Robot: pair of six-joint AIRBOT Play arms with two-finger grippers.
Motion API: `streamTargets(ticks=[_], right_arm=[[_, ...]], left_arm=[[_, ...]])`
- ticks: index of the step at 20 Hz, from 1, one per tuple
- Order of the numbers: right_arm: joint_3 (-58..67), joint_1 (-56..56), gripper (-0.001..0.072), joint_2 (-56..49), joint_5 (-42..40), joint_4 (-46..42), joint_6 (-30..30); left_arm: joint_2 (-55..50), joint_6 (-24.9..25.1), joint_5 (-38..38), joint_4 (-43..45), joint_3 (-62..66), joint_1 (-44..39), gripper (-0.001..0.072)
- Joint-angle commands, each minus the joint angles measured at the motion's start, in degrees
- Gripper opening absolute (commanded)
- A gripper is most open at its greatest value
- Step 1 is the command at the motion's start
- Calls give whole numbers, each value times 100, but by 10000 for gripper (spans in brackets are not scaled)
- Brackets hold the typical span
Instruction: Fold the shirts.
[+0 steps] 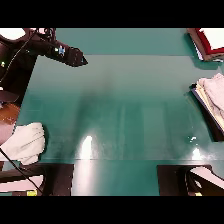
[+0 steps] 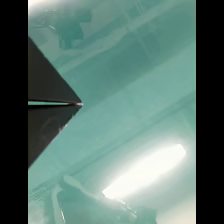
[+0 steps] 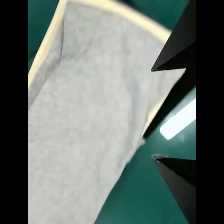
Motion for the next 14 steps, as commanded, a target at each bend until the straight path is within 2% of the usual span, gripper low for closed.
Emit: streamTargets(ticks=[1,3,8,9,10,11,14], right_arm=[[-181,363,574,79,70,1222,0],[-179,1134,574,81,173,1565,0],[-175,3187,555,79,-186,1598,0],[-175,3526,390,79,-262,1596,-2],[-175,3825,189,79,-313,1596,-2],[-175,4050,35,79,-365,1593,-2],[-175,4516,14,79,-549,1591,-4]], left_arm=[[-2,4,70,-2,-2,0,21],[0,4,219,13,-2,0,22],[0,0,214,-2,-2,0,22],[0,0,214,-2,-2,0,22],[0,0,212,-2,-2,0,22],[0,0,212,-2,-2,0,22],[0,0,212,-2,-2,0,22]])
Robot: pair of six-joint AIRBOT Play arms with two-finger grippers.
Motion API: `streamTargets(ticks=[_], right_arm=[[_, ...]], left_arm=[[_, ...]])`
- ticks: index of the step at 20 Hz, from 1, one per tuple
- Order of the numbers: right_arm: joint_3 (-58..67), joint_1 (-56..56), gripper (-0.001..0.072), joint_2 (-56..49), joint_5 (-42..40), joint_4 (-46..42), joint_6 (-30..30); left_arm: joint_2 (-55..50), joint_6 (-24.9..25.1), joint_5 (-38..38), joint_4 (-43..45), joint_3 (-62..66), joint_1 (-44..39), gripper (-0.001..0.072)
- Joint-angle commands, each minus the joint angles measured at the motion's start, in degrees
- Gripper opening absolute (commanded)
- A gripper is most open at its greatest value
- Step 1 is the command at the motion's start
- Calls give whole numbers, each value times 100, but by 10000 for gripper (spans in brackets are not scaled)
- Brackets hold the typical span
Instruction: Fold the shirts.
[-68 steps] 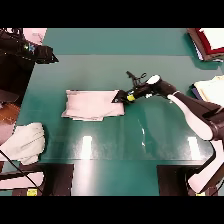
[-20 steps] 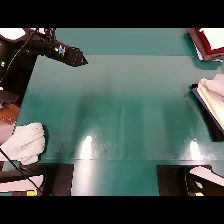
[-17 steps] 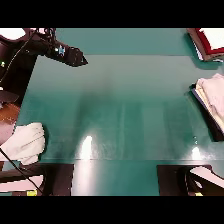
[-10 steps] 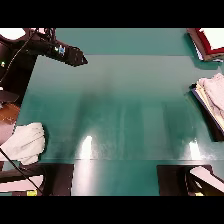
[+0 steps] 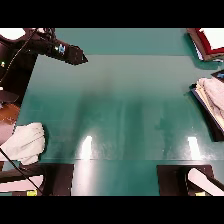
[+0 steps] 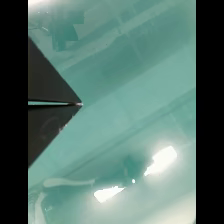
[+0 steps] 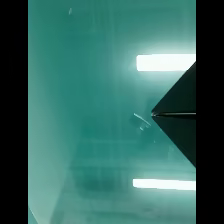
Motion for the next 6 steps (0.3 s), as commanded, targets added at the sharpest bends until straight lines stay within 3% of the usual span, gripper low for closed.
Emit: streamTargets(ticks=[1,6], right_arm=[[-2,629,15,2,-232,33,0],[-2,601,15,2,-201,39,2]], left_arm=[[0,-4,7,-4,-2,0,22],[0,-4,4,-2,-2,0,22]])
